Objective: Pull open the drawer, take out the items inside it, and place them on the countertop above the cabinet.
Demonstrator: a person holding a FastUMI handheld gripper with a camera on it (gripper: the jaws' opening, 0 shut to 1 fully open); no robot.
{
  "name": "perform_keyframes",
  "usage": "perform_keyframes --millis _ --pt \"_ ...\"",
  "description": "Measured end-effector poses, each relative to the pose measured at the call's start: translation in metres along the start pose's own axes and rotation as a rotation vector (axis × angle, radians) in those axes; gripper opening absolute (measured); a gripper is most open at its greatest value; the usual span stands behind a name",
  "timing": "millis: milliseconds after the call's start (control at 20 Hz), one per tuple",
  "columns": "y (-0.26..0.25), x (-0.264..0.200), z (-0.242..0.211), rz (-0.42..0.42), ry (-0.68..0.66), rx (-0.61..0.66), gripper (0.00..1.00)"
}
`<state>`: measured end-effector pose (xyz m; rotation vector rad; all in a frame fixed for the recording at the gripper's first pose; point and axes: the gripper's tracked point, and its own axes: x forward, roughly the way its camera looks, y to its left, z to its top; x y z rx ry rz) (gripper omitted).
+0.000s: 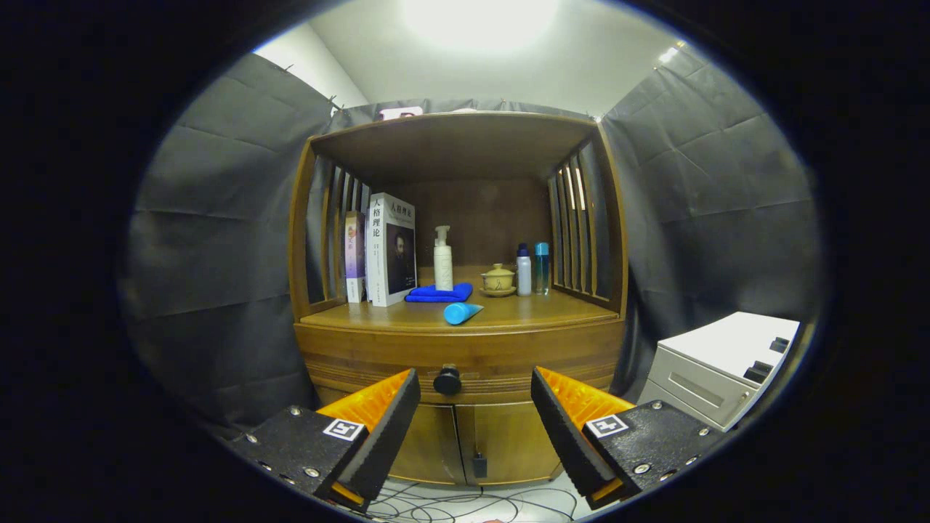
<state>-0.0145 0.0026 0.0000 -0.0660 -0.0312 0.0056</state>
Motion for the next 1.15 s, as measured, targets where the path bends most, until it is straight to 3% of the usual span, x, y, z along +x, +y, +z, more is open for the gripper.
perform_keyframes --millis 350,650,1150 --pt "0.015 -0.001 -0.022 0.064 0.064 0.028 0.95" --pt "0.002 0.0 -0.034 0.029 0.121 0.061 0.95" --pt "0.004 -0.003 -0.017 0.029 0.063 0.042 0.95"
